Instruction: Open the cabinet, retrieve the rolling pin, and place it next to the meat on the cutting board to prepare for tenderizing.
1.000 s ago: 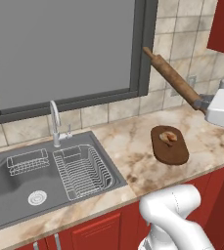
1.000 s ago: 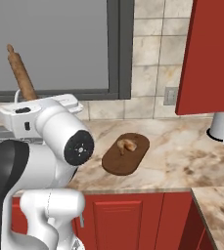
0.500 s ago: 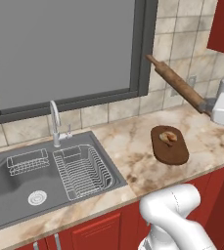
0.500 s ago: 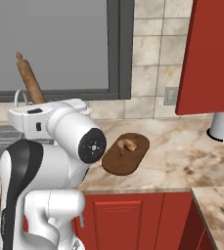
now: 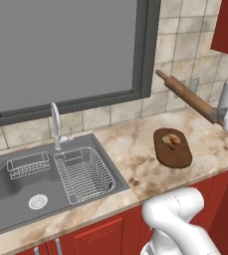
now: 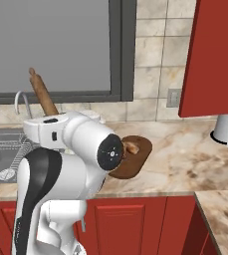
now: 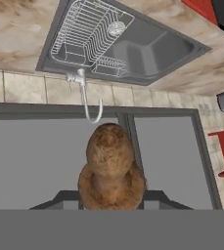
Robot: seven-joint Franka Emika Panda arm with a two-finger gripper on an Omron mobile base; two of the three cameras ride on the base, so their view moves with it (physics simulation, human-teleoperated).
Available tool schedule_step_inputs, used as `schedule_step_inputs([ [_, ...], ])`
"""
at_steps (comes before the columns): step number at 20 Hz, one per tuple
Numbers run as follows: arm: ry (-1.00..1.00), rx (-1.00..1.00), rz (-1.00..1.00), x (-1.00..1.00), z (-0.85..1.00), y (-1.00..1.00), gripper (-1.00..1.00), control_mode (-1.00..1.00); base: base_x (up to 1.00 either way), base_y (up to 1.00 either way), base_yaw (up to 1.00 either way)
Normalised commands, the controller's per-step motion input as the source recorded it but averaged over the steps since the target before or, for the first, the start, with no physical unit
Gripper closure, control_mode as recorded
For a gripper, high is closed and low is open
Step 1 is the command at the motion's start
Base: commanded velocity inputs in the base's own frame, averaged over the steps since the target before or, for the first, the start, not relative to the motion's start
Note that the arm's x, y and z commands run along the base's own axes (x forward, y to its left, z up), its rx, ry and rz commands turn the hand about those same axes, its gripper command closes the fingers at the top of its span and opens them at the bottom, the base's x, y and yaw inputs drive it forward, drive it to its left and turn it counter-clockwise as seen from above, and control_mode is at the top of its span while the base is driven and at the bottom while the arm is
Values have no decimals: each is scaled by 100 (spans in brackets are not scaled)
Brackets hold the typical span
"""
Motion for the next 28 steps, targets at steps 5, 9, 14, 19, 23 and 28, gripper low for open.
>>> schedule_step_inputs([
  [5, -2, -7, 0, 0, -46, -58, 100, -100, 0, 0, 0],
  [9, -1, -13, 0, 1, -53, -46, 100, -100, 0, 0, 0],
  [14, -2, -17, 0, 15, -46, -20, 100, -100, 0, 0, 0],
  [19, -3, -16, 0, 34, -41, -10, 100, -100, 0, 0, 0],
  [23, -8, -12, 1, 31, -43, -14, 100, -100, 0, 0, 0],
  [28, -10, -9, 3, 31, -46, -20, 100, -100, 0, 0, 0],
])
